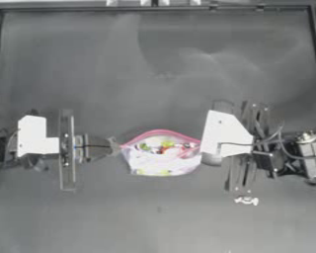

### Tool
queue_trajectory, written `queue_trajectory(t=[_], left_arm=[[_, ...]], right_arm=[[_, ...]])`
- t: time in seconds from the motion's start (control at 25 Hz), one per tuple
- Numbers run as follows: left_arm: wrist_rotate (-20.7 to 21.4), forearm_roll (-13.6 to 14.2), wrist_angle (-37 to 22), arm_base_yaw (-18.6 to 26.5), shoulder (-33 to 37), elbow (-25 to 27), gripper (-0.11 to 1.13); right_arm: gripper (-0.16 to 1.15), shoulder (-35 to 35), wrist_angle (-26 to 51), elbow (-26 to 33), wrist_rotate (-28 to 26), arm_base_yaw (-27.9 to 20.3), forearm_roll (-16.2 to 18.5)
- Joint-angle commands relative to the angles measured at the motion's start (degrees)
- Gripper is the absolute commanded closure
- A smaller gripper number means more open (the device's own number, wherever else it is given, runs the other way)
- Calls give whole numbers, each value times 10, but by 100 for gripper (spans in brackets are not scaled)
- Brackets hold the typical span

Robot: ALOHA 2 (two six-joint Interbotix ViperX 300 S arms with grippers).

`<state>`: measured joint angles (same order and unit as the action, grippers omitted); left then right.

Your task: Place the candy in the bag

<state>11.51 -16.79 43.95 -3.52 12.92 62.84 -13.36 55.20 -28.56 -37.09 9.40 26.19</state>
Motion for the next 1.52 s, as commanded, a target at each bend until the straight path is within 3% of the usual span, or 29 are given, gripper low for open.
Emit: queue_trajectory(t=[0.04, 1.2, 1.52], left_arm=[[1, 2, 3, 2, 3, -10, 90], [-4, 2, 7, -6, -65, -25, 90], [-9, 2, 9, -14, -92, -31, 90]], right_arm=[[94, -18, -31, -4, -1, -7, 1], [94, 9, -134, -53, -20, -16, -4], [94, 31, -178, -74, -48, -21, 4]])
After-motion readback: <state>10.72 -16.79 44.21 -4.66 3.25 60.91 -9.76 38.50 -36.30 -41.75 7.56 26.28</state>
